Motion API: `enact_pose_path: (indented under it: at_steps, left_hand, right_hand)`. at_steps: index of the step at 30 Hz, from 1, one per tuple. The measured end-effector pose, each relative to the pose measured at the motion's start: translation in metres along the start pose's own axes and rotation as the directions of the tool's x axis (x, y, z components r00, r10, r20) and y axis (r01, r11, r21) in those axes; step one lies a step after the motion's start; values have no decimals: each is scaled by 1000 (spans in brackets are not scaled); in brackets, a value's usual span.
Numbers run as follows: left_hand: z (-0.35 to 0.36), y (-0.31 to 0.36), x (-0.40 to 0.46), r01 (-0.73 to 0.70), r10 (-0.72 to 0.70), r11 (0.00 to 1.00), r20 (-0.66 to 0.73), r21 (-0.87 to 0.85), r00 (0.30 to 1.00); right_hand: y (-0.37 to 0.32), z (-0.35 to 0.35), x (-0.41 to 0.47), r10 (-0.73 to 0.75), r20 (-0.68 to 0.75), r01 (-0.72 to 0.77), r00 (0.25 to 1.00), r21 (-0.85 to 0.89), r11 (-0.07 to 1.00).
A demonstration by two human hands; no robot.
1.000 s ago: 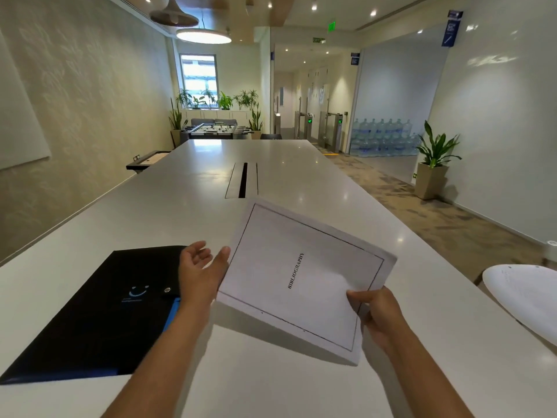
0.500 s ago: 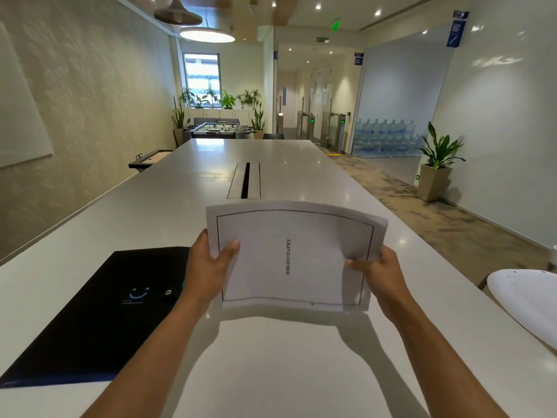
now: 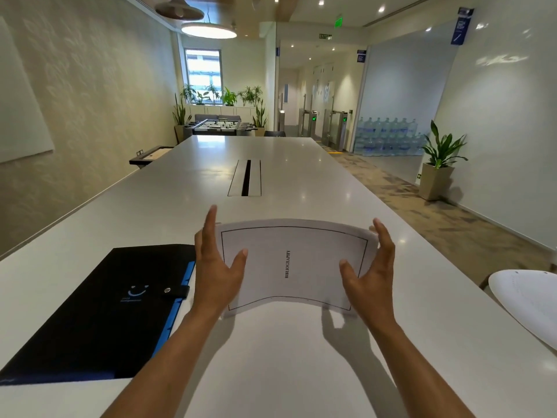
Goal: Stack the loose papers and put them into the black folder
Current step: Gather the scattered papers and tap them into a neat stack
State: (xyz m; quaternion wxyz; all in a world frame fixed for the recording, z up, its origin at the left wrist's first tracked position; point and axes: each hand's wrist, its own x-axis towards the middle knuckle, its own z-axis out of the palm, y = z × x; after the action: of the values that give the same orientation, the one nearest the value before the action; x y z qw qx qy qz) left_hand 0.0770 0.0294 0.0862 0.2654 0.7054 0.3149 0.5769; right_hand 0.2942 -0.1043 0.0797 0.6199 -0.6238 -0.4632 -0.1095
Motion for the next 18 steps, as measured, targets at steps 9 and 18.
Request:
enact_pose_path:
  at_steps: [9, 18]
  left_hand:
    - [7, 2, 3, -56, 68, 971, -47, 232, 997]
    - [7, -3, 3, 131, -129, 991, -87, 17, 988]
  right_hand:
    - [5, 5, 11, 18, 9, -17, 1000, -156, 988]
    - [12, 3, 11, 200, -33, -200, 979, 14, 980]
